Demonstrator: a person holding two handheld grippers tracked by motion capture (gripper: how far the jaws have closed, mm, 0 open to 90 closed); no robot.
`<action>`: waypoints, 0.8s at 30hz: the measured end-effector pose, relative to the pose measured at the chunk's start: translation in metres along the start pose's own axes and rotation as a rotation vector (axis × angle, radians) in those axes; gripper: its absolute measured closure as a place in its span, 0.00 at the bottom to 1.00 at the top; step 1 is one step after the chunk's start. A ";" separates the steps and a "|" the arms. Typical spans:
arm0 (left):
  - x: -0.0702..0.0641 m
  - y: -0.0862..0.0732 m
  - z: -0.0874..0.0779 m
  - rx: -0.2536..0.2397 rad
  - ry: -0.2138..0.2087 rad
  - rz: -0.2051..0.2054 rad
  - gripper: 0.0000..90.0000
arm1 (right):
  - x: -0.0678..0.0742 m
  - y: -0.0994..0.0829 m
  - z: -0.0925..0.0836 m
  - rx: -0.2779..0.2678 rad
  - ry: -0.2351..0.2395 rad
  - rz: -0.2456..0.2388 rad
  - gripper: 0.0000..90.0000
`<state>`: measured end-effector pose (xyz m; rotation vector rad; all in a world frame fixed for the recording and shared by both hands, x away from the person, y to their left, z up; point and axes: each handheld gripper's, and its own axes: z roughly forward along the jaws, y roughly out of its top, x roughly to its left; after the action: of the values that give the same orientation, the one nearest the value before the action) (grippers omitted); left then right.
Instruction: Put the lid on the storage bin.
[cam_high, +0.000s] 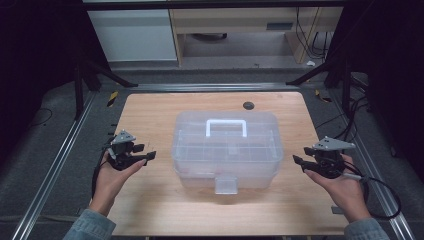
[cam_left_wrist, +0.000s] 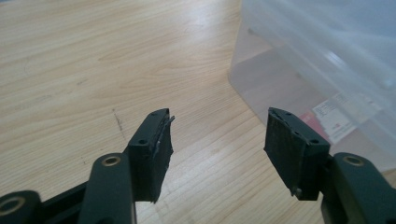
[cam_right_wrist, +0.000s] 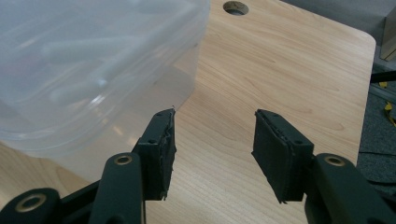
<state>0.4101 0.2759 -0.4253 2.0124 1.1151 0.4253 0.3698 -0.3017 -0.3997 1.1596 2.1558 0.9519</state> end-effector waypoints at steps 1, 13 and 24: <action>0.001 -0.001 0.002 0.005 0.004 -0.003 0.43 | -0.001 -0.001 0.002 0.003 -0.001 0.005 0.52; 0.011 -0.008 0.021 0.067 0.092 0.009 0.25 | -0.007 -0.006 0.029 0.070 -0.022 0.024 0.34; 0.018 -0.011 0.043 0.135 0.158 0.016 0.09 | -0.024 -0.006 0.061 0.152 -0.085 0.091 0.18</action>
<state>0.4400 0.2739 -0.4622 2.1355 1.2543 0.5378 0.4220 -0.3035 -0.4398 1.3562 2.1538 0.7721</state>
